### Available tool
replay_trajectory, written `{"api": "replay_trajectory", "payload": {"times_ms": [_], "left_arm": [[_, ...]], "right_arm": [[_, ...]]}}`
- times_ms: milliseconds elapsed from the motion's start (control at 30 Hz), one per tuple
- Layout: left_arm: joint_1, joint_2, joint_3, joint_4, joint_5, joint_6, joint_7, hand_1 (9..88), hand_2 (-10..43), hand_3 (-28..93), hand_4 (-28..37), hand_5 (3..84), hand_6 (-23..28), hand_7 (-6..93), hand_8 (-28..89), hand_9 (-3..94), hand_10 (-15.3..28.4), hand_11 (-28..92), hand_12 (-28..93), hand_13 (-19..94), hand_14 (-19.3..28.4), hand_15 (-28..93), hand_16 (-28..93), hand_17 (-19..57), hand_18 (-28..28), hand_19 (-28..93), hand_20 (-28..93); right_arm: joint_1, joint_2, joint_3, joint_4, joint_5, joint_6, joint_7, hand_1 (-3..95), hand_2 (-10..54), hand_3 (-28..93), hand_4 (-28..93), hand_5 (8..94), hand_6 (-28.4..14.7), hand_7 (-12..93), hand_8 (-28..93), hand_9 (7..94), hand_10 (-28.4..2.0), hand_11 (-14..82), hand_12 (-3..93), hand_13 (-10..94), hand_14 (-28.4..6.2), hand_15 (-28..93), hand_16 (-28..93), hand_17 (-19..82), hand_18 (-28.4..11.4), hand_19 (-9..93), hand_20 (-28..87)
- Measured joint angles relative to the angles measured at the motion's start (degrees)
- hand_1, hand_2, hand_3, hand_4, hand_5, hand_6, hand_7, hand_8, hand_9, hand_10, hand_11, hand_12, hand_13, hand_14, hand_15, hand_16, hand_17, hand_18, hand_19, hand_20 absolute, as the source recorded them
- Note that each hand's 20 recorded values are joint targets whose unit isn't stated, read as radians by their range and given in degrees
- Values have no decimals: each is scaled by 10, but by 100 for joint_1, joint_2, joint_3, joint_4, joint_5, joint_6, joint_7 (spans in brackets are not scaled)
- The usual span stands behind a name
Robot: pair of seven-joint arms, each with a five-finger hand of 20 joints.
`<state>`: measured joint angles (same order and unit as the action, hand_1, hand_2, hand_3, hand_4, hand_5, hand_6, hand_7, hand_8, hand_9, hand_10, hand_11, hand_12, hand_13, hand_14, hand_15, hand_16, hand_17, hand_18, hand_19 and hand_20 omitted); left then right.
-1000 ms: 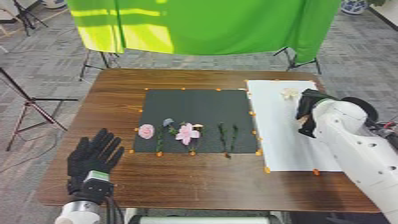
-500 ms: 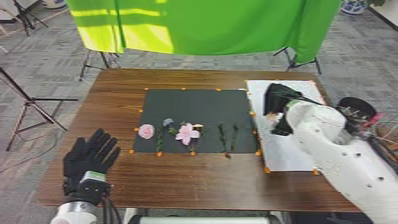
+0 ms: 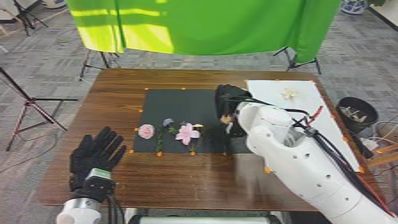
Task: Arrange flowers
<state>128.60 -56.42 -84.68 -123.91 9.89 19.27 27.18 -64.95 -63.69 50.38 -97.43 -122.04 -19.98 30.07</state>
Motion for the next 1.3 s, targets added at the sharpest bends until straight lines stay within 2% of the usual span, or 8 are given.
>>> {"api": "replay_trajectory", "payload": {"times_ms": [133,300,500,600,933,1033,1133,1300], "left_arm": [[21,-3,-14,0,0,2,5,275,155,730,-283,435,109,177,-91,332,164,287,106,228,165,407,-84,-72,149,370,96],[45,-9,-41,0,1,7,6,274,155,731,-283,435,110,176,-91,333,165,287,106,228,165,407,-84,-73,150,372,97],[44,-18,-41,0,2,7,5,276,149,732,-283,430,110,174,-91,333,165,288,107,228,165,406,-84,-73,149,371,96],[44,-28,-51,1,3,7,3,278,146,732,-283,429,110,174,-91,333,165,288,107,228,165,405,-84,-71,148,369,96],[68,-51,-95,1,2,12,10,277,145,732,-283,424,109,175,-90,332,165,287,107,227,164,404,-84,-72,148,369,96],[67,-52,-91,1,2,10,12,277,146,731,-283,426,110,175,-91,332,165,286,107,227,164,404,-84,-73,149,370,96],[57,-54,-79,2,7,3,14,274,147,730,-283,427,110,174,-91,331,165,284,107,227,164,404,-83,-73,149,369,96],[-39,-50,7,29,33,-13,32,272,148,729,-283,428,109,174,-90,332,165,282,107,227,165,403,-83,-74,150,369,96]], "right_arm": [[-24,97,-128,-3,-24,-57,4,643,-95,699,-283,700,4,398,-22,817,-89,171,461,704,-63,358,436,283,-179,707,337],[-63,181,-84,-6,-50,-62,5,584,-95,699,-283,681,-7,331,-45,798,-108,115,402,677,-70,335,402,274,-187,708,324],[-142,207,24,-77,-26,-22,-5,498,-95,735,-283,675,-12,233,-41,741,-123,191,262,652,-102,403,271,267,-193,717,313],[-172,228,39,-119,-24,-6,-2,472,-95,766,-283,662,-8,210,-94,711,-131,214,201,636,-107,418,228,258,-196,715,310],[-247,271,216,-243,-29,-88,134,398,-95,775,-282,549,-35,163,-126,582,-161,145,163,557,-132,446,204,251,-211,766,333],[-275,311,335,-304,-59,-9,161,316,-34,772,-272,529,-44,146,-116,555,-174,130,158,527,-147,415,175,255,-210,771,331],[-281,418,403,-297,-173,477,151,272,35,781,-268,494,-54,136,-110,490,-181,103,150,440,-153,272,143,245,-198,717,295],[-52,721,284,285,-143,2155,100,236,65,797,-267,344,-76,126,-104,354,-186,80,134,321,-149,146,163,194,-189,605,236]]}}
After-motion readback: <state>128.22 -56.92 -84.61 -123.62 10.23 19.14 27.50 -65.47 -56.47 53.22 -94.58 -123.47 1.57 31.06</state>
